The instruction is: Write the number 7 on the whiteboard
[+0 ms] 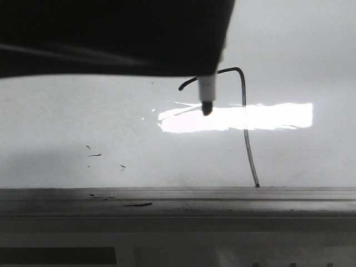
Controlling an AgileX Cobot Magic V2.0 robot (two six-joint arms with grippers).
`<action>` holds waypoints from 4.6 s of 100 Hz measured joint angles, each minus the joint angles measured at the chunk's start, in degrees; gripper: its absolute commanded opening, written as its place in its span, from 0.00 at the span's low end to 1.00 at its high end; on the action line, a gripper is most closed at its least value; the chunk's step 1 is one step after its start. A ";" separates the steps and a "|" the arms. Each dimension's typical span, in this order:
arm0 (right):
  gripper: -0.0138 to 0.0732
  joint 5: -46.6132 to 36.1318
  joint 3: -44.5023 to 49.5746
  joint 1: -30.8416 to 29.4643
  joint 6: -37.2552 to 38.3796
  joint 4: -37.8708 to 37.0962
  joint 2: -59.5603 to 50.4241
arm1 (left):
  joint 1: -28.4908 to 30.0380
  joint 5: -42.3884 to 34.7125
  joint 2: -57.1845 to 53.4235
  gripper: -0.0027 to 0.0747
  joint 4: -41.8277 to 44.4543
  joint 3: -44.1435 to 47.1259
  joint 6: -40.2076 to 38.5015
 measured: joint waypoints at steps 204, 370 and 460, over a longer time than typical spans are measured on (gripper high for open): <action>0.08 -10.73 3.69 3.60 -0.06 1.05 -14.31 | 0.00 -22.29 0.00 0.01 8.47 2.82 -32.71; 0.09 -11.98 3.69 3.60 -0.16 1.29 -14.31 | -10.38 -53.14 7.53 0.01 -3.39 -2.72 -36.11; 0.09 -11.98 3.69 3.60 -0.16 2.27 -14.31 | -10.83 -51.92 7.80 0.63 -3.39 -3.19 -38.42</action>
